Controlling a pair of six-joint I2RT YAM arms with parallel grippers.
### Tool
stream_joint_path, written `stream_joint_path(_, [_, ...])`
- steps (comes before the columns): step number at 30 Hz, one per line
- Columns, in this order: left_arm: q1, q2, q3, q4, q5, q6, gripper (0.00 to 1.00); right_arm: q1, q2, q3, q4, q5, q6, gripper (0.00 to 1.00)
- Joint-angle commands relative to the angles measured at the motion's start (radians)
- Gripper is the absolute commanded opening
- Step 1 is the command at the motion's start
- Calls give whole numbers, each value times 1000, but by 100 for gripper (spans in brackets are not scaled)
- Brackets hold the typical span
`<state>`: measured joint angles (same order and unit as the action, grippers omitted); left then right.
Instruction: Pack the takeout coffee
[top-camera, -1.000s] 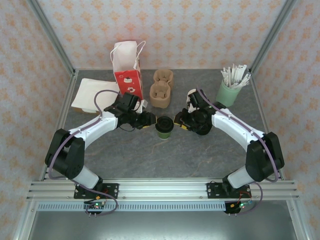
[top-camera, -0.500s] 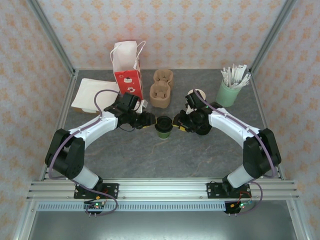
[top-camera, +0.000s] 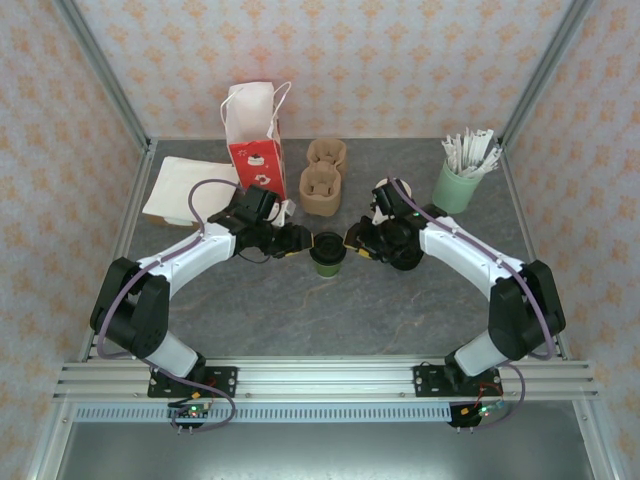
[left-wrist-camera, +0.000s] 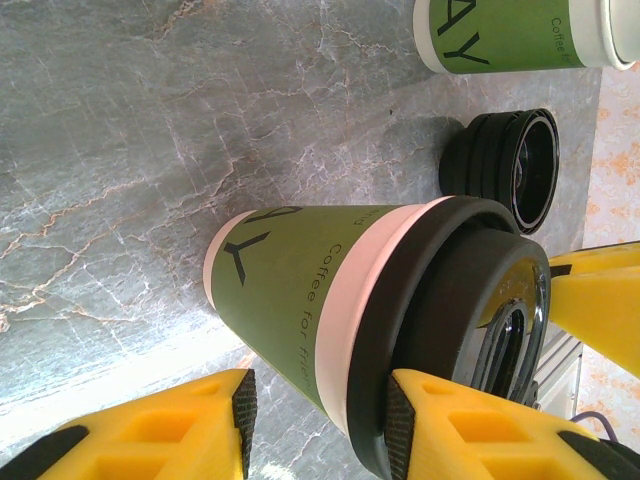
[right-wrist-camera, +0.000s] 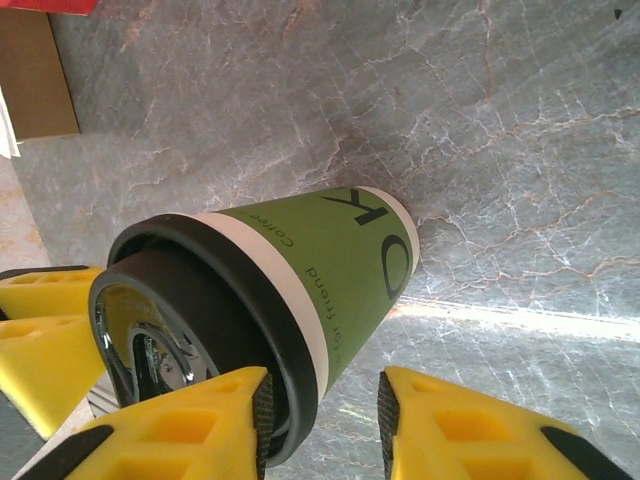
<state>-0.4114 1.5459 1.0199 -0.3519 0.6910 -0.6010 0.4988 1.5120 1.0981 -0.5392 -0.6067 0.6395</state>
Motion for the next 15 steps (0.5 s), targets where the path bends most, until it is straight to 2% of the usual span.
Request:
stream_joint_path(1, [1, 12, 16, -20, -22, 26, 41, 5, -22, 3, 24, -2, 12, 35])
stream_joint_path(15, [-11, 23, 21, -21, -30, 27, 40, 7, 10, -15, 54, -35, 30, 32])
